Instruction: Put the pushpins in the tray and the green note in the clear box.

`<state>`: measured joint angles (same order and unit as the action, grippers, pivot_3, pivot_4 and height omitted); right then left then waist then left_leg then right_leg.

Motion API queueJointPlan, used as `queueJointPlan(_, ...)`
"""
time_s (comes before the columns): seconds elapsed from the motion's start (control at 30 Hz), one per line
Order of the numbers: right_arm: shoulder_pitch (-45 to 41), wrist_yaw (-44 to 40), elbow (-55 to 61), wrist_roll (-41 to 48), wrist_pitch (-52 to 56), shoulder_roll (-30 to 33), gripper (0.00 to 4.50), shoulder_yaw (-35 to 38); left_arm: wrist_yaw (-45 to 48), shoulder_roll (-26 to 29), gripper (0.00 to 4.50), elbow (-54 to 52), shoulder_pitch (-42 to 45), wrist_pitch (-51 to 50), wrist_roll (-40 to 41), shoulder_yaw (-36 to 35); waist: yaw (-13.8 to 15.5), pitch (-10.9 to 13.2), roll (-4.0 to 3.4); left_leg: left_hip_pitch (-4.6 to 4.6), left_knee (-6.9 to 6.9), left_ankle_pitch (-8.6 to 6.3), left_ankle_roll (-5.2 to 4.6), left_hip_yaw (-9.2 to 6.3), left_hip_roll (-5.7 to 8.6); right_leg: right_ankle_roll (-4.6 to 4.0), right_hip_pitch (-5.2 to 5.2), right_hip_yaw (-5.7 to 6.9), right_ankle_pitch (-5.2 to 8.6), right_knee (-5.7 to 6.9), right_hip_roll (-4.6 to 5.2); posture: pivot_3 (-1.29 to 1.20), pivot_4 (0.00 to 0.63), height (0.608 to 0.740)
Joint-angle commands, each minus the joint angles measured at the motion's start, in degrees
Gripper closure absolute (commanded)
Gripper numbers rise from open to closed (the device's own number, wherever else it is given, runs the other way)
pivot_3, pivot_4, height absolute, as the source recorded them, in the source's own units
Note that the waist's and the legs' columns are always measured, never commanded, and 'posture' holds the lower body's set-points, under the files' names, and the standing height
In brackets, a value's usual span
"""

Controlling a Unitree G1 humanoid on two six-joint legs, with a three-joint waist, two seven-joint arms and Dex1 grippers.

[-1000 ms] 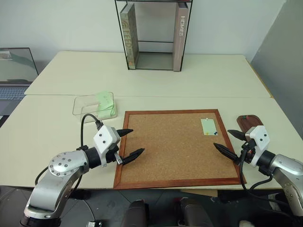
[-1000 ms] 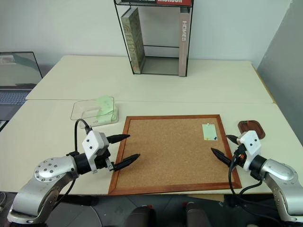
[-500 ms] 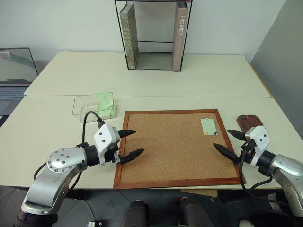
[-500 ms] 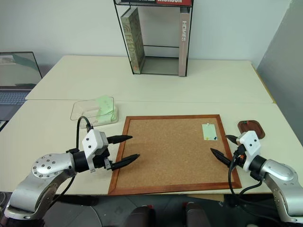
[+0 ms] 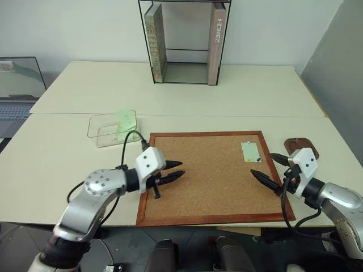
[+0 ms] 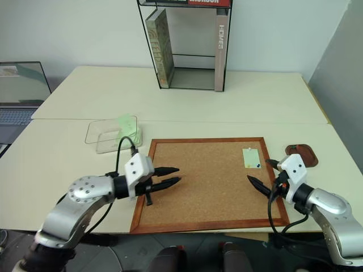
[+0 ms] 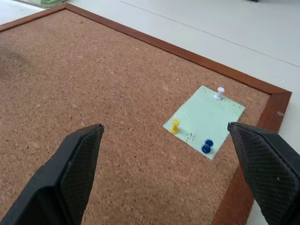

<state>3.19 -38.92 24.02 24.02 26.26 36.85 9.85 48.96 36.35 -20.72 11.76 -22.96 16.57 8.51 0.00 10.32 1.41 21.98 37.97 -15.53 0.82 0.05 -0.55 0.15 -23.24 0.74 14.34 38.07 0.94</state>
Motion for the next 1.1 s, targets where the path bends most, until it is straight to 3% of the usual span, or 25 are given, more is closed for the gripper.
queueJointPlan(0.03, -0.91, 0.98, 2.83, 1.12, 1.31, -0.23, 0.00, 0.53, -1.23, -3.24, 4.01, 2.65, 4.12, -1.06, -1.12, 2.76, -0.01, 0.01, 0.02, 0.01, 0.00, 0.00, 0.00, 0.00, 0.00, 0.00, 0.00, 0.00, 0.00, -0.01, 0.00, 0.00, 0.150, 0.740)
queueJointPlan(0.13, -1.53, 1.49, 3.02, 1.21, 1.71, -0.79, 0.00, 0.35, -1.09, -6.96, 4.47, 6.69, 7.65, -1.64, -1.57, 5.53, 0.01, 0.01, 0.02, 0.03, 0.00, 0.00, 0.00, 0.00, 0.01, 0.01, 0.00, 0.00, -0.01, -0.05, -0.01, 0.00, 0.150, 0.740)
queueJointPlan(0.33, -2.96, 2.40, 2.06, 0.28, 1.79, -1.95, 0.00, -0.86, 0.20, -11.15, 4.47, 14.20, 11.99, 2.39, -6.57, 11.80, -0.09, 0.01, 0.03, 0.03, 0.01, 0.00, 0.00, 0.02, 0.04, 0.06, 0.00, -0.04, -0.04, -0.04, -0.03, 0.00, 0.150, 0.740)
queueJointPlan(0.63, -10.32, 4.72, -6.68, -3.03, 2.29, -3.59, 0.00, -3.97, 0.89, -16.41, 4.47, 30.32, 15.45, 9.45, -11.19, 14.66, -0.04, -0.01, 0.03, 0.02, 0.08, 0.00, -0.01, 0.04, 0.03, 0.10, 0.01, -0.07, -0.07, 0.01, -0.09, 0.00, 0.150, 0.740)
queueJointPlan(0.93, -25.23, 5.81, -27.23, -10.77, -2.85, -7.04, 0.00, -9.65, 2.14, -17.09, 4.47, 31.67, 14.66, 10.80, -11.84, 14.39, -0.12, -0.09, -0.01, -0.03, 0.10, 0.05, -0.09, 0.09, 0.07, 0.16, 0.04, -0.13, -0.18, 0.01, -0.08, 0.00, 0.150, 0.740)
queueJointPlan(1.1, -28.72, 5.34, -33.62, -12.98, -5.87, -8.16, 0.00, -10.73, 2.27, -17.02, 4.47, 30.06, 13.95, 10.07, -11.82, 14.40, 0.00, -0.09, -0.01, 0.00, 0.08, 0.06, -0.10, 0.09, 0.06, 0.15, 0.03, -0.12, -0.18, -0.01, -0.08, 0.00, 0.150, 0.740)
